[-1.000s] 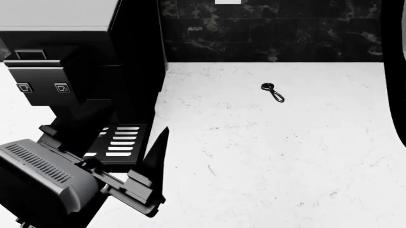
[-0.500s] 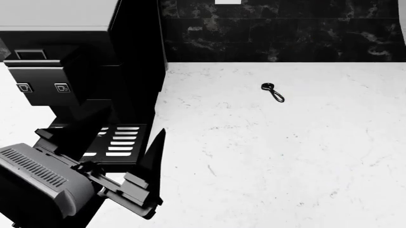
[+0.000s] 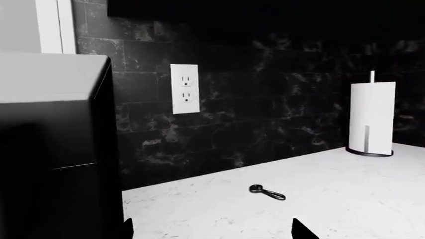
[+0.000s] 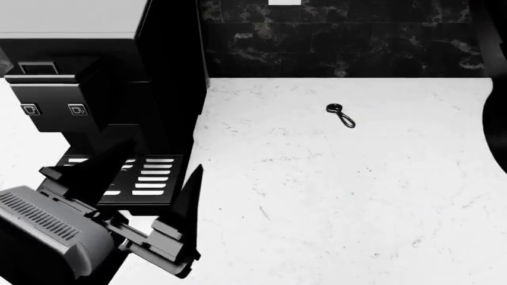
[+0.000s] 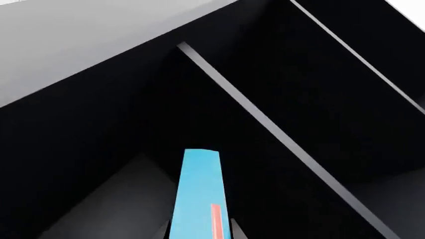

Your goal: Pick the cereal and boxed food from the counter and place them in the cabinets closest to them.

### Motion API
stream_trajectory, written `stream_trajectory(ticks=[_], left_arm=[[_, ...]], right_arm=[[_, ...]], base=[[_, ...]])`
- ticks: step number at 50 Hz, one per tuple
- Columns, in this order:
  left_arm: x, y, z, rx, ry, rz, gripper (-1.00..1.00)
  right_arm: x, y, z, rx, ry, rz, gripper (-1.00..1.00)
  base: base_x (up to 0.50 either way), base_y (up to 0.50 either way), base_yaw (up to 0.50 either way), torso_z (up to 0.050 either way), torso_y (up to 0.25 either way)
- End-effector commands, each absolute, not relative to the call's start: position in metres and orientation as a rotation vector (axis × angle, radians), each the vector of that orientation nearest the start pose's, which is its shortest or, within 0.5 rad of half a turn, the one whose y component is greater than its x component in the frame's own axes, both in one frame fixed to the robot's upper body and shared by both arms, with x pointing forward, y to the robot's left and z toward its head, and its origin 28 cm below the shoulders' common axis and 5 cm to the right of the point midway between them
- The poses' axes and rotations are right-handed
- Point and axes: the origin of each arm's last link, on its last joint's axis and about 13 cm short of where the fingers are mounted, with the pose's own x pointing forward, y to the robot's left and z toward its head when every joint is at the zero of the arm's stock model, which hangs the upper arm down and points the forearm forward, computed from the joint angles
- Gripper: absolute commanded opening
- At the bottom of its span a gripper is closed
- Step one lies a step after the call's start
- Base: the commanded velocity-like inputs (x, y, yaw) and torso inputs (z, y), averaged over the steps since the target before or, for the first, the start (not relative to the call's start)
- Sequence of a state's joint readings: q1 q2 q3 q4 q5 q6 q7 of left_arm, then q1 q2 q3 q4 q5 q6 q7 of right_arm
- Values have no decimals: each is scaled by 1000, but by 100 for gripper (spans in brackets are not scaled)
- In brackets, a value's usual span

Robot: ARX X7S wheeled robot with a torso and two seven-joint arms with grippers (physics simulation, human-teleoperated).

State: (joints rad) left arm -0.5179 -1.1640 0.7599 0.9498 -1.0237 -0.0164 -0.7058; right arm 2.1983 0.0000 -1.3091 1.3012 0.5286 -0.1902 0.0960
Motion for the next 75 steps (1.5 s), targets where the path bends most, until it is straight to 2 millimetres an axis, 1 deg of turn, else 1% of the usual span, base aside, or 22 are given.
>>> stream_trajectory(ticks=[1, 6, 7, 39, 44, 45, 51, 56, 68, 72, 74, 75], left_arm=[[143, 231, 206, -24, -233, -428, 100], [141, 232, 206, -28, -235, -422, 100], [141, 232, 206, -33, -237, -419, 100], [140, 233, 204, -37, -234, -411, 100], [143, 231, 202, -36, -229, -418, 100], [144, 231, 202, -38, -228, -420, 100], [145, 231, 201, -39, -223, -426, 100], [145, 231, 201, -36, -221, -429, 100], [150, 230, 200, -35, -215, -433, 100], [152, 228, 201, -30, -215, -441, 100], [152, 227, 200, -30, -215, -445, 100], [152, 228, 200, -31, -214, -445, 100]], right_arm=[[355, -59, 542, -896, -976, -27, -100], [355, -59, 542, -896, -976, -27, -100], [355, -59, 542, -896, -976, -27, 100], [355, -59, 542, -896, -976, -27, 100], [355, -59, 542, -896, -976, -27, 100], [324, -44, 575, -881, -1202, -125, 100], [320, -45, 579, -814, -1248, -92, 100], [313, -42, 585, -756, -1295, -45, 100], [305, -36, 591, -683, -1334, -1, 100], [293, -41, 581, -663, -1335, -6, 100], [286, -43, 571, -644, -1326, 0, 100], [281, -44, 564, -614, -1315, 2, 100]], base=[[0, 0, 0, 0, 0], [0, 0, 0, 0, 0], [0, 0, 0, 0, 0], [0, 0, 0, 0, 0], [0, 0, 0, 0, 0], [0, 0, 0, 0, 0], [0, 0, 0, 0, 0], [0, 0, 0, 0, 0], [0, 0, 0, 0, 0], [0, 0, 0, 0, 0], [0, 0, 0, 0, 0], [0, 0, 0, 0, 0]])
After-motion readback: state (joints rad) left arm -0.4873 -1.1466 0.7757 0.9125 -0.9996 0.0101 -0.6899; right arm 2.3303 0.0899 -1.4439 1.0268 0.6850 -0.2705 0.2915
